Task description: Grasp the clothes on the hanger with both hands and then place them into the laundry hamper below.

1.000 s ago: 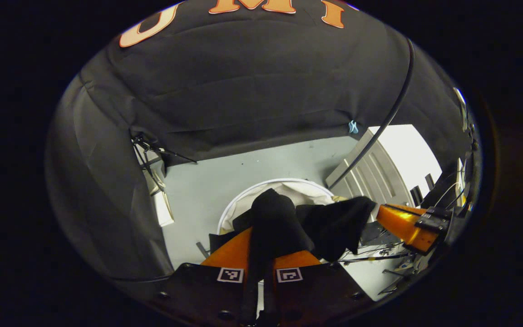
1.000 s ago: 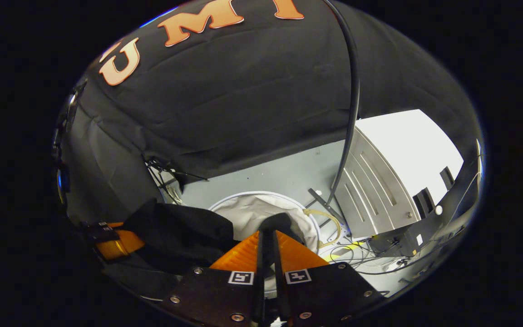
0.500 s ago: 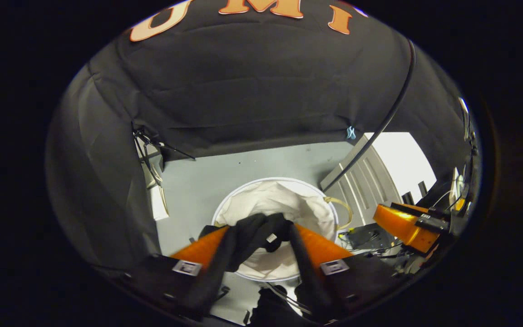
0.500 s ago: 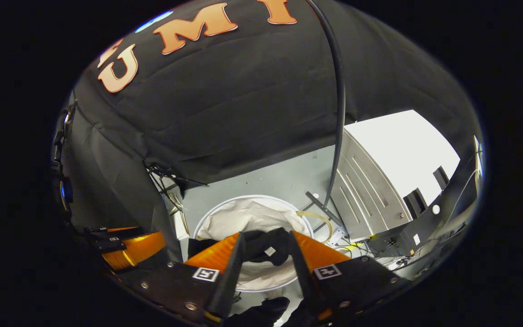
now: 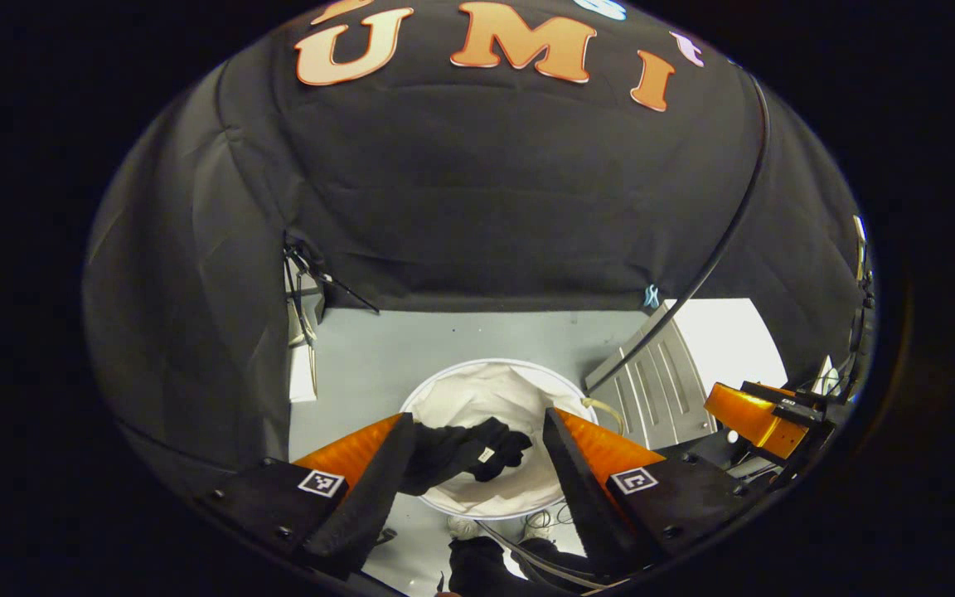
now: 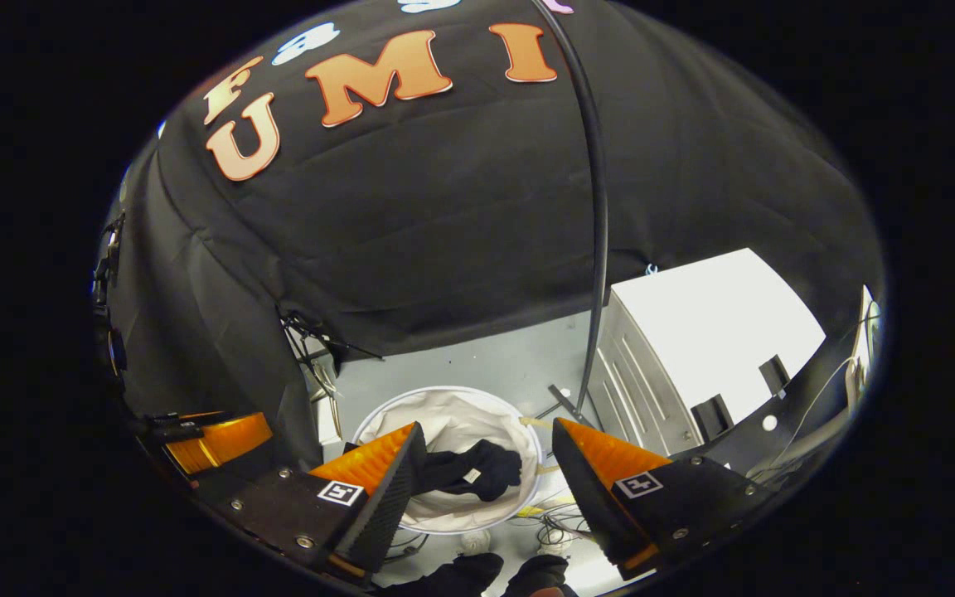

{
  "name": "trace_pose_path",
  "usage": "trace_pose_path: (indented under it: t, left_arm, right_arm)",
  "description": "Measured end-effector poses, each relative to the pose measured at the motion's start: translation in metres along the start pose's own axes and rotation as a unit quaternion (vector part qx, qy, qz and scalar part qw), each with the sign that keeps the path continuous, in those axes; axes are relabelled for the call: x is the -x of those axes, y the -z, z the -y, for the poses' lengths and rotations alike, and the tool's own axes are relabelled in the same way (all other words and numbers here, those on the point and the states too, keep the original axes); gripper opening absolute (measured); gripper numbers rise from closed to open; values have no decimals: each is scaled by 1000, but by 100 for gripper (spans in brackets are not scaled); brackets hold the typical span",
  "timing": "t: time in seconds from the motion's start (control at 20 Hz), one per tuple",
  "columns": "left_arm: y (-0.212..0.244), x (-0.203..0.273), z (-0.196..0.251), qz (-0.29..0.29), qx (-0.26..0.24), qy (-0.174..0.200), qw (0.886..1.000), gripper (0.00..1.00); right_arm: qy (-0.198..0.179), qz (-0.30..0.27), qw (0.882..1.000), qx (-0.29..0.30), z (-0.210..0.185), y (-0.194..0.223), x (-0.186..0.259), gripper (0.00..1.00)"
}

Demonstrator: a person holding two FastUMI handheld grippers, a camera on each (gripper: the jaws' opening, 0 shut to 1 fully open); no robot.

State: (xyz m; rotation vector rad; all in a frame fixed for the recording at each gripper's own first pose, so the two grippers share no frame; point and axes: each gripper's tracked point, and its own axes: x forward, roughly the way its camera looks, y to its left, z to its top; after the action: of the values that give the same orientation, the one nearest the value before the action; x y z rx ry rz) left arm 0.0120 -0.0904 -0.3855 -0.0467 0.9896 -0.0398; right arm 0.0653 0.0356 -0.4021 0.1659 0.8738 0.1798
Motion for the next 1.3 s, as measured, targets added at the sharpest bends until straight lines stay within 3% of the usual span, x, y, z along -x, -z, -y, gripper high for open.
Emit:
trace_pose_path:
  t: [0.4,0.7,1.05,1.3]
  left_arm:
    - [-49,82,2,95,47,-15,994,100]
    - [-84,144,-16,171,61,-47,982,100]
    - [-147,232,-32,286,46,-90,953,100]
    - [-180,287,-18,353,40,-94,930,100]
  right_arm:
    - [-8,63,998,18,35,-61,63,94]
    - [-8,122,992,37,50,-114,120,94]
    - [-31,201,978,54,45,-178,188,94]
    - [-58,267,960,57,34,-226,242,94]
